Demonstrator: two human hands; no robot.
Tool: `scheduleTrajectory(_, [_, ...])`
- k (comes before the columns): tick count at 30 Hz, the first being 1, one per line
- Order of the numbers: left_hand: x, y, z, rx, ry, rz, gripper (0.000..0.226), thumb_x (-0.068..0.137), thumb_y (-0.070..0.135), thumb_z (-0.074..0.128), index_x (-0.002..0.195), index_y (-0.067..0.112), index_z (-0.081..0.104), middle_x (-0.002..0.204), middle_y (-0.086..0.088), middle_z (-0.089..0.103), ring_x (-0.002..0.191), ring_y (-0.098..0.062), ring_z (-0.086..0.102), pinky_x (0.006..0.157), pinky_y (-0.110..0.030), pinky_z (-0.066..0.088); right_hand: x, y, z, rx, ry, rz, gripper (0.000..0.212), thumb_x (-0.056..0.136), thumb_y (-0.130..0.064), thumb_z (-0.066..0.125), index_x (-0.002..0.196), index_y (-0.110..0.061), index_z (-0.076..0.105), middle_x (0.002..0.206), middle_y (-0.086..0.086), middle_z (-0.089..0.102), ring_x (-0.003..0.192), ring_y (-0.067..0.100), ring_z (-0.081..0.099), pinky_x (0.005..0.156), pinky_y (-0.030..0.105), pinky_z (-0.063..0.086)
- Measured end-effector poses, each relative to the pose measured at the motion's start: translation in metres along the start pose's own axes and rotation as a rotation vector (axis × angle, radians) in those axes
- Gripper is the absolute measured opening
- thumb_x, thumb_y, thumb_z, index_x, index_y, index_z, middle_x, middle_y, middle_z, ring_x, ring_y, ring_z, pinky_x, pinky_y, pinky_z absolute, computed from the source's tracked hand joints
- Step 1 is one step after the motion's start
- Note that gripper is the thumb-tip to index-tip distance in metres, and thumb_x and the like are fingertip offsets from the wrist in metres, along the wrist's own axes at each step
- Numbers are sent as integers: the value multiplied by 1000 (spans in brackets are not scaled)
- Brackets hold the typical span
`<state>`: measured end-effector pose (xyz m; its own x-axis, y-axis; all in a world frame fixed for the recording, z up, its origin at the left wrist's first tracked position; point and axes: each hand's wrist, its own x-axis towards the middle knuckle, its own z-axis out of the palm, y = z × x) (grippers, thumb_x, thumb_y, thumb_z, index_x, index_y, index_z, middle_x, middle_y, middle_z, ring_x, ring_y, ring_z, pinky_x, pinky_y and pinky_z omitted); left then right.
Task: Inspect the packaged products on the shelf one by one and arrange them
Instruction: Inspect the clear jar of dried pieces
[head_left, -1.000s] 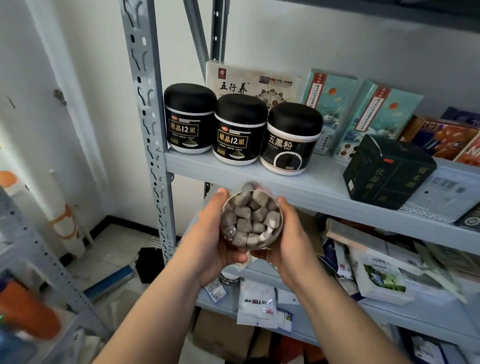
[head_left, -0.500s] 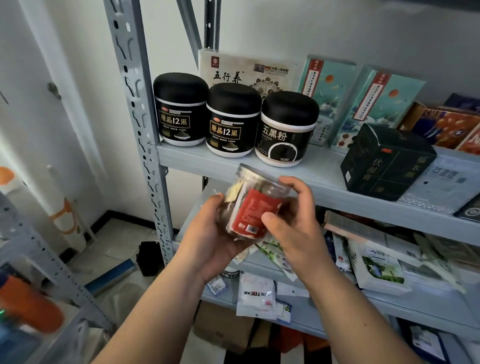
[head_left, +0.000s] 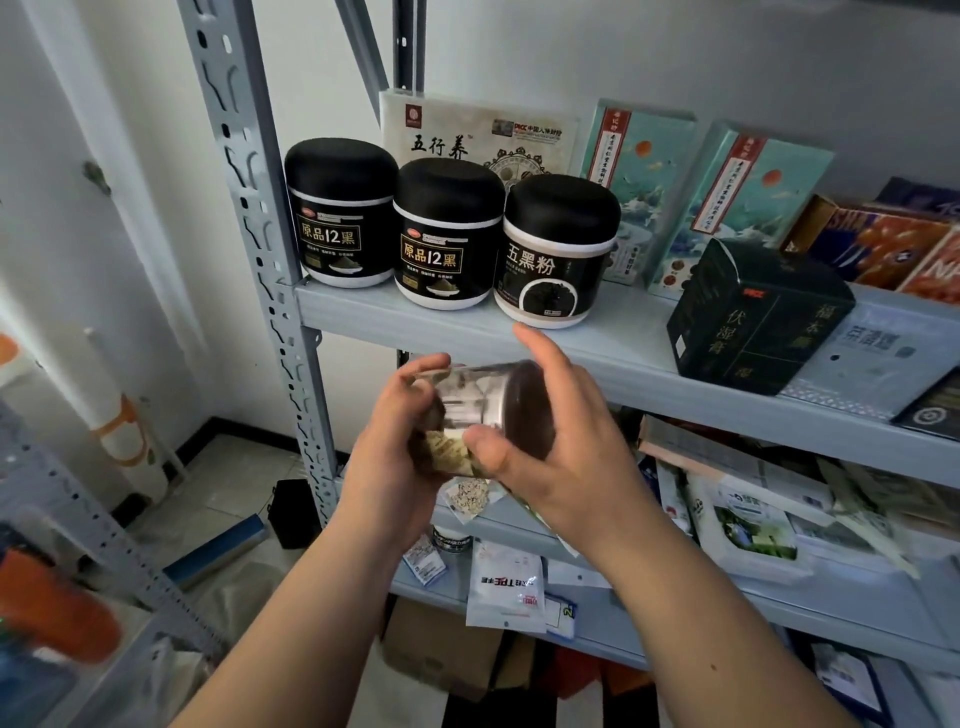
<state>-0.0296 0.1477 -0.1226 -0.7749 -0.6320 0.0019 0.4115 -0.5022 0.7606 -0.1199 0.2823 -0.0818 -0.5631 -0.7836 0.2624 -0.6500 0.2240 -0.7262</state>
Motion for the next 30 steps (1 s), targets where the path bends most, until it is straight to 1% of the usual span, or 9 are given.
scheduleTrajectory(5, [-2, 1, -4, 178, 23, 174, 36, 85, 24, 52, 119, 17, 63, 118, -10, 69, 103, -31, 68, 80, -45, 57, 1, -5, -10, -118, -54, 55, 80, 69, -91, 43, 138, -51, 33, 128, -10, 60, 112, 12, 60, 93, 40, 54])
scheduleTrajectory(11, [-3, 7, 3, 322, 46, 150, 28, 100, 17, 44, 120, 8, 61, 97, 5, 74, 82, -15, 70, 57, -30, 55, -4, -8, -16, -120, -62, 24, 78, 72, -85, 54, 140, -52, 33, 126, -12, 57, 110, 12, 59, 90, 38, 55])
scheduleTrajectory(15, [2, 5, 2, 180, 79, -45, 44, 84, 38, 54, 117, 13, 68, 107, -17, 70, 96, -35, 64, 82, -47, 49, -9, -17, -26, -349, -167, -46, 82, 74, -72, 70, 140, -67, 20, 128, -15, 35, 110, 10, 52, 90, 34, 54])
scheduleTrajectory(18, [1, 1, -4, 148, 91, -69, 49, 85, 40, 53, 123, 12, 65, 106, -16, 70, 93, -33, 66, 75, -44, 54, -11, -18, -26, -336, -244, -68, 97, 76, -62, 78, 143, -74, 9, 144, -18, 23, 125, 10, 47, 101, 39, 52])
scheduleTrajectory(21, [1, 1, -9, 119, 76, -42, 39, 84, 38, 54, 114, 18, 68, 105, -15, 71, 89, -30, 67, 77, -42, 52, -12, -14, -22, -172, -242, 67, 107, 72, -81, 68, 150, -67, -5, 160, -16, 23, 138, 7, 38, 109, 41, 43])
scheduleTrajectory(23, [-1, 2, -10, 135, 58, -33, 37, 84, 36, 53, 113, 20, 68, 103, -14, 71, 87, -29, 67, 72, -39, 54, -13, -14, -19, -121, -213, 107, 99, 75, -85, 56, 155, -56, 6, 159, -12, 35, 139, 11, 44, 111, 43, 45])
scheduleTrajectory(26, [-3, 6, -13, 152, 43, -30, 36, 82, 36, 54, 110, 21, 70, 97, -11, 70, 81, -26, 66, 63, -34, 54, -17, -18, -17, -81, -240, 61, 79, 86, -57, 71, 148, -61, 22, 149, -18, 35, 130, 4, 46, 104, 30, 46])
scheduleTrajectory(28, [-4, 7, -17, 162, 49, -37, 36, 81, 37, 54, 109, 22, 70, 97, -10, 71, 81, -26, 66, 62, -34, 54, -20, -21, -17, -88, -259, -2, 81, 86, -35, 75, 142, -70, 28, 151, -26, 24, 133, -3, 37, 100, 14, 37])
scheduleTrajectory(30, [-5, 8, -20, 160, 42, -37, 35, 82, 37, 54, 110, 22, 70, 98, -10, 72, 83, -27, 67, 65, -35, 54, -20, -23, -13, -56, -245, -8, 80, 87, -35, 75, 142, -71, 29, 153, -31, 18, 137, -8, 29, 98, 5, 31])
